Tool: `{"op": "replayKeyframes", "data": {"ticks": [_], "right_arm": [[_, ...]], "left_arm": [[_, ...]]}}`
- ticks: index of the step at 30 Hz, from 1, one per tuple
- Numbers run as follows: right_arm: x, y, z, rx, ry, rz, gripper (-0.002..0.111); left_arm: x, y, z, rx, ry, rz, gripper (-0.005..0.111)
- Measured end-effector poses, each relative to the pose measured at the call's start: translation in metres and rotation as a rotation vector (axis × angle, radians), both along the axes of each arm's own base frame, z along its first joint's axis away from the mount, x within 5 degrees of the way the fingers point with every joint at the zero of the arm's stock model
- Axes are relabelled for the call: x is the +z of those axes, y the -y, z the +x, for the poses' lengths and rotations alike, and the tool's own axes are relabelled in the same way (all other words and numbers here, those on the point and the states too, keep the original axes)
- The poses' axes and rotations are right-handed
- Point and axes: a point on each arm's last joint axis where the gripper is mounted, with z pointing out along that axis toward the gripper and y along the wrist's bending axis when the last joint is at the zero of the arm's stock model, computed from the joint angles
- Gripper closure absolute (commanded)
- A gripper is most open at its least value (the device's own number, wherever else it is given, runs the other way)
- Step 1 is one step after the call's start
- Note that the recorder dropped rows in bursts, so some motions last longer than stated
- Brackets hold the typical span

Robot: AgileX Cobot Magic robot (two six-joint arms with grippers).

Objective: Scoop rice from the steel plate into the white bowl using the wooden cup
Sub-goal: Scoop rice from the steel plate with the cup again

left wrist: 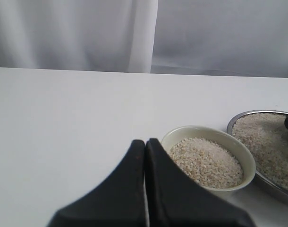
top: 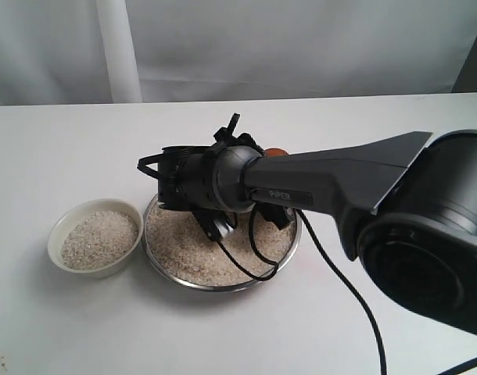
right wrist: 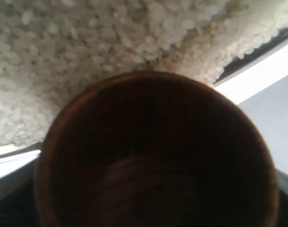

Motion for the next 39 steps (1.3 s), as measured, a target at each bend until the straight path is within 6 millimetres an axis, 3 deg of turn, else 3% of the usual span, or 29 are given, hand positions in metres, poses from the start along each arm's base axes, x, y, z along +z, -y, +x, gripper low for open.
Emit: {"op": "replayKeyframes", "data": {"ticks": [19,39], "right_arm": [[-0.007,-0.005,-0.002,0.016,-0.031,0.050,0.108],[-0.002,-0.035,-0.013,-0.003,-0.139,0.307,0.108]], "left_arm": [[0.000,0.000,0.000,0.000,0.000,0.000,0.107],[0.000,0.000,0.000,0.000,0.000,0.000,0.107]]}}
